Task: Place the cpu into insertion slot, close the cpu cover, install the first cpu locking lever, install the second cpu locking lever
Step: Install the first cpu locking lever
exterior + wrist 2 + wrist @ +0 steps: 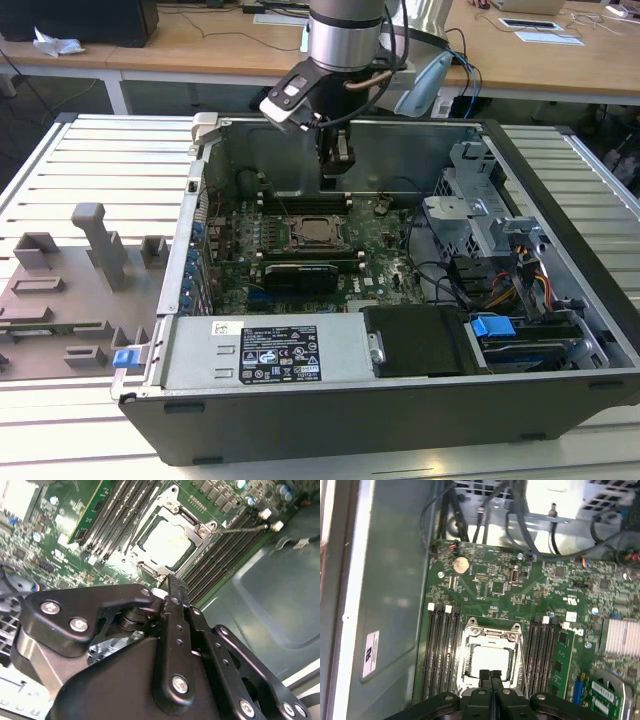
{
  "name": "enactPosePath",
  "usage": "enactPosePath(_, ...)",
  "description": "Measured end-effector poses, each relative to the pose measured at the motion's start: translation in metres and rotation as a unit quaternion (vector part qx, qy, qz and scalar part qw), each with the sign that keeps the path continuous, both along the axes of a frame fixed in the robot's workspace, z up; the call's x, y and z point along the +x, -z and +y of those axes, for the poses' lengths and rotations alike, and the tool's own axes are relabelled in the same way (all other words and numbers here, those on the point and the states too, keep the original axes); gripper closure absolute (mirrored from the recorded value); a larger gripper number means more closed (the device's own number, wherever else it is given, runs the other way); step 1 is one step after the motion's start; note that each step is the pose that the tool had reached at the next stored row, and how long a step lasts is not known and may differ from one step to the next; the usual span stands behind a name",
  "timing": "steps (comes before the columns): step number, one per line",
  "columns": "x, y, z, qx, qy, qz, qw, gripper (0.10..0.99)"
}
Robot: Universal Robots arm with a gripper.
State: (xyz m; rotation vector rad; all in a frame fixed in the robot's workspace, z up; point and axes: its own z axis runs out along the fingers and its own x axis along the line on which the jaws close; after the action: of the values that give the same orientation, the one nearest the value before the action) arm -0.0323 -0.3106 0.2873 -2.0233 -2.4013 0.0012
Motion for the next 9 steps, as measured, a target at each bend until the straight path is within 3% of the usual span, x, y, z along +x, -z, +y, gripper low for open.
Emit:
enactPosePath(3,0.0,0.0,0.0,0.0,-0.042,0.0,0.9991,0.98)
enactPosePath(6,0.0,0.0,0.0,0.0,-0.089,0.0,0.9961,0.98)
enactPosePath(7,0.0,0.0,0.0,0.0,-0.106,0.0,0.9944,0.98)
enactPosePath(8,0.0,0.0,0.0,0.0,-0.131,0.0,0.9914,0.98)
enactPosePath(9,0.0,0.0,0.0,0.0,-0.143,0.0,0.9897,0.98)
